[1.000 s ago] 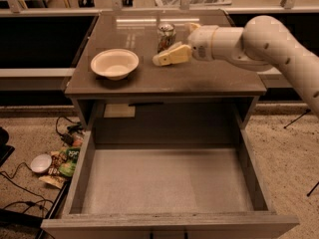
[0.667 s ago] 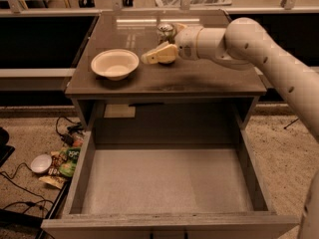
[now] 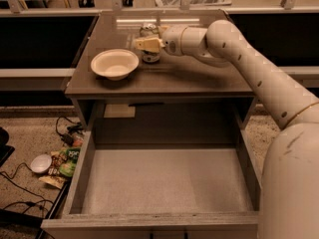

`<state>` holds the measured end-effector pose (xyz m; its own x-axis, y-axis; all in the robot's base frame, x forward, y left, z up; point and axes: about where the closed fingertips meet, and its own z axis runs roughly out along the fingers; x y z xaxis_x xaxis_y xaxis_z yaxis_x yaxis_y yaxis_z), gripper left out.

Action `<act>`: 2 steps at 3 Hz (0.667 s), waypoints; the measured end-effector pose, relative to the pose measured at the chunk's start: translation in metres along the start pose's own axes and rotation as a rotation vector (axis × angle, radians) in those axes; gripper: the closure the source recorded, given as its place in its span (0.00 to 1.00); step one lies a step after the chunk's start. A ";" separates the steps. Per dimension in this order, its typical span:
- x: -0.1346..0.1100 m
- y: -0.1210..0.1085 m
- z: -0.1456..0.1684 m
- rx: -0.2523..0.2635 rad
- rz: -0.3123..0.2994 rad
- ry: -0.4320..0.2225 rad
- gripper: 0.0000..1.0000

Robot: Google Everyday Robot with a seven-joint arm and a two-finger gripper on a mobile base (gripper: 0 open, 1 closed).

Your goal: Place 7up can into top drawer

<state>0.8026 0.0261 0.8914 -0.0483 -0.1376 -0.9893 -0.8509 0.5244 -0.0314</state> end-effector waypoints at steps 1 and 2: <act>0.013 -0.012 0.014 0.010 0.067 -0.027 0.63; 0.014 -0.010 0.017 0.006 0.071 -0.028 0.87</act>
Offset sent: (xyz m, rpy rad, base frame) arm 0.0162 0.0037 -0.0137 0.0553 0.0389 -0.0179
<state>0.8197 0.0334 0.8752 -0.0937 -0.0767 -0.9926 -0.8428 0.5368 0.0380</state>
